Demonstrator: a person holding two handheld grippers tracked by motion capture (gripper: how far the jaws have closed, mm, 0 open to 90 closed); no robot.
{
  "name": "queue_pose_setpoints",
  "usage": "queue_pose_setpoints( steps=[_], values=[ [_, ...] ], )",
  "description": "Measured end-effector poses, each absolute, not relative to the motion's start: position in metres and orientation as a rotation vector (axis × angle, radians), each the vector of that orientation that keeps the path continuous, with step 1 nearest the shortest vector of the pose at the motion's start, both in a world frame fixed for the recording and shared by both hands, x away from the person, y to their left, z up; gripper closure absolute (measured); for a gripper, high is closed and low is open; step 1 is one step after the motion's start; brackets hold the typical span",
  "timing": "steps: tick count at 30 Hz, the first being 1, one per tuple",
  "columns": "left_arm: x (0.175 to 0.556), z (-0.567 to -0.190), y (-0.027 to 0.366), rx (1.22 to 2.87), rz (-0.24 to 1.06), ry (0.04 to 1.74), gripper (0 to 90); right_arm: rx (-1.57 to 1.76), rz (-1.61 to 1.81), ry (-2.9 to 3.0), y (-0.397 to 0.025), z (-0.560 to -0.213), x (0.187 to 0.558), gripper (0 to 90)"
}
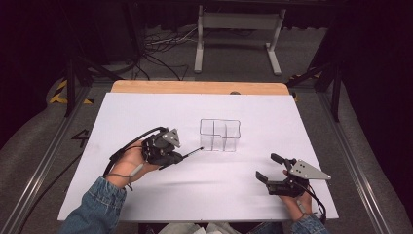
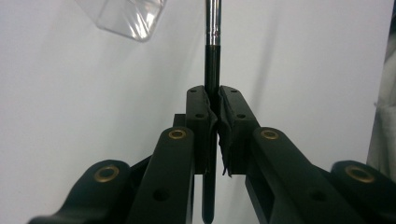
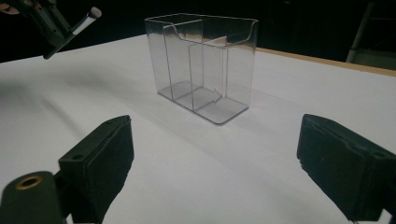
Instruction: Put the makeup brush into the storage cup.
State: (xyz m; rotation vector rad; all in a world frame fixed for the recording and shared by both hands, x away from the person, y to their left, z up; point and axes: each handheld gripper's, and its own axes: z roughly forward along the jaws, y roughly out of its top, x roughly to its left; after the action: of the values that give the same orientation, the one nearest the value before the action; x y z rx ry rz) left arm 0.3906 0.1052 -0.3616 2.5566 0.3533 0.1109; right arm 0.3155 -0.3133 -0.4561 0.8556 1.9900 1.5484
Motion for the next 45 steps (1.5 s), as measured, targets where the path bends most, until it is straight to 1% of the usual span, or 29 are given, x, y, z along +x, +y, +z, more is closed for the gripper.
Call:
queue_pose_setpoints(
  steps=[3,7,8,21,26,31,34,38,45],
  values=[
    [0.387,-0.359,0.111,2.479,0.108,0.358,83.4,0.863,1.549,1.988,-0.313,-0.456,0.315,8.6],
    [0.384,-0.357,0.114,2.413,0.105,0.352,83.4,0.860,1.548,1.987,-0.312,-0.456,0.315,7.2],
    [0.383,-0.356,0.116,2.393,0.113,0.339,83.4,0.854,1.539,1.992,-0.311,-0.456,0.315,5.6],
    [0.380,-0.361,0.123,2.182,0.084,0.339,83.4,0.864,1.543,2.000,-0.310,-0.453,0.315,5.8],
    [0.379,-0.365,0.124,2.099,0.053,0.296,83.4,0.858,1.569,1.996,-0.310,-0.451,0.314,5.7],
    [0.377,-0.370,0.124,2.016,0.061,0.296,83.4,0.836,1.591,2.028,-0.311,-0.445,0.312,9.7],
    [0.376,-0.371,0.124,1.957,0.068,0.284,83.4,0.827,1.604,2.042,-0.309,-0.441,0.311,9.9],
    [0.374,-0.374,0.121,1.903,0.081,0.242,83.4,0.822,1.632,2.057,-0.306,-0.438,0.311,12.0],
    [0.374,-0.380,0.120,1.821,0.085,0.240,83.4,0.805,1.663,2.050,-0.302,-0.433,0.309,17.4]
  ],
)
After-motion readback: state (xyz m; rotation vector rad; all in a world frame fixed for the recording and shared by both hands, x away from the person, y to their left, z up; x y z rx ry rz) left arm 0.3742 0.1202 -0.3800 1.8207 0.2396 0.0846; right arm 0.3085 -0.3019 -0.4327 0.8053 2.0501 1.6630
